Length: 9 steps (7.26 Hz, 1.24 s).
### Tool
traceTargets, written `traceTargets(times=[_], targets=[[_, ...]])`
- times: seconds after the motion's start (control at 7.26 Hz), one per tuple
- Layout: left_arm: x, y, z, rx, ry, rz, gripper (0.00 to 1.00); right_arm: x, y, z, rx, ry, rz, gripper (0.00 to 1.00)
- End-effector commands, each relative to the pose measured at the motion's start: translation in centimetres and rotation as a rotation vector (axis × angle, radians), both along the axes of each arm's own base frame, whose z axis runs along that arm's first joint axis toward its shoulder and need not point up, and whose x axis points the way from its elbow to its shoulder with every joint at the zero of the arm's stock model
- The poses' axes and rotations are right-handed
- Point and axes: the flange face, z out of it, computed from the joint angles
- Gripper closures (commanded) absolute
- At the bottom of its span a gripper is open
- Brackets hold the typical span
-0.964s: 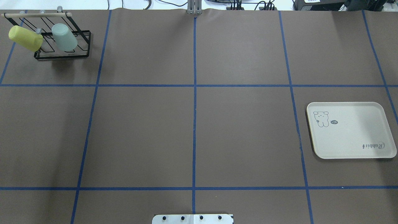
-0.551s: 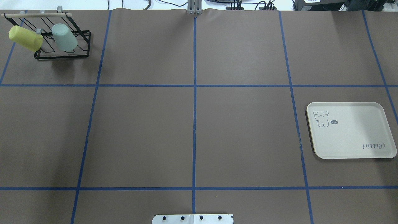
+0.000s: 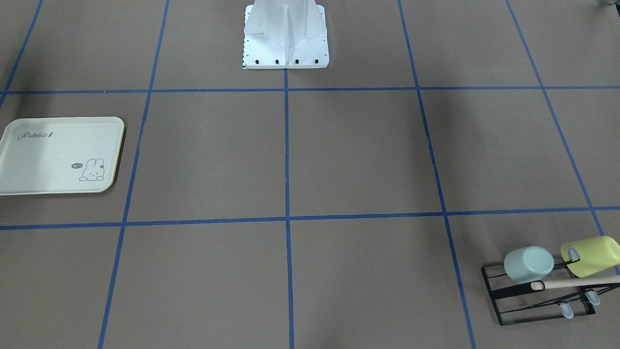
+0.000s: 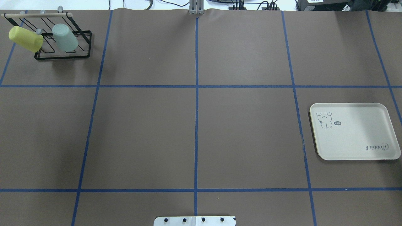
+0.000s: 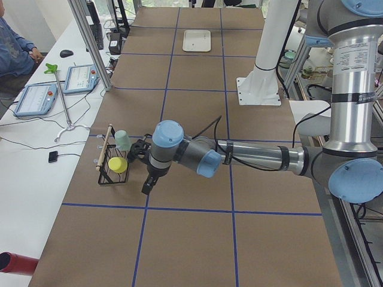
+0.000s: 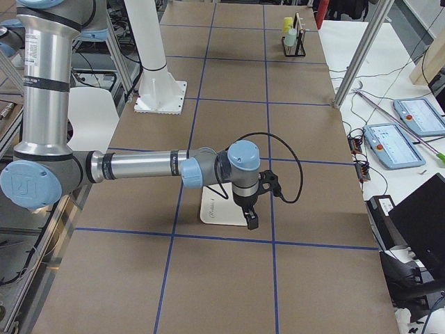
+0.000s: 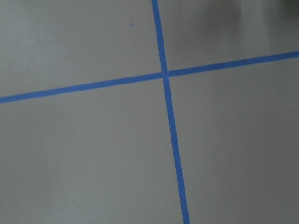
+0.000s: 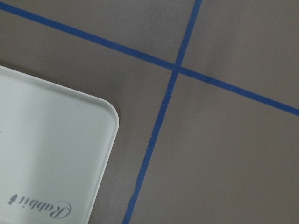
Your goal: Left arm grabs green cup and hands to right arm on tray
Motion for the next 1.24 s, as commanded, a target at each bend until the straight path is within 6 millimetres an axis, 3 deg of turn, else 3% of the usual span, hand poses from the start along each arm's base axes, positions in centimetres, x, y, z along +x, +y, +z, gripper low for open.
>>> traceTargets(times=[0.0, 0.14, 0.28, 0.55, 0.69, 0.96, 1.1], targets=[[0.9, -6.4, -4.0, 0.066, 0.0, 0.008, 0.0, -2.4, -3.9, -5.7, 0.112, -0.044, 0.044, 0.0], [1.3, -9.4, -4.7, 0.066, 0.0, 0.011, 0.0, -3.0, -5.3, -7.9, 0.13, -0.07, 0.055, 0.0], [3.6, -11.8, -7.0, 0.048, 0.028, 0.002, 0.0, -3.8, -6.4, -9.5, 0.126, -0.102, 0.067, 0.0], [12.3, -12.2, -9.5, 0.051, 0.076, 0.055, 0.0, -5.1, -6.5, -10.2, 0.123, -0.113, 0.058, 0.0], [13.4, -13.5, -12.7, 0.035, 0.12, 0.013, 0.0, -5.2, -6.5, -10.2, 0.124, -0.116, 0.055, 0.0], [19.5, -13.4, -14.8, -0.069, 0.187, -0.004, 0.0, -5.4, -6.5, -10.1, 0.122, -0.116, 0.052, 0.0], [20.4, -13.8, -14.9, -0.091, 0.178, -0.038, 0.0, -5.4, -6.5, -10.2, 0.124, -0.117, 0.052, 0.0]])
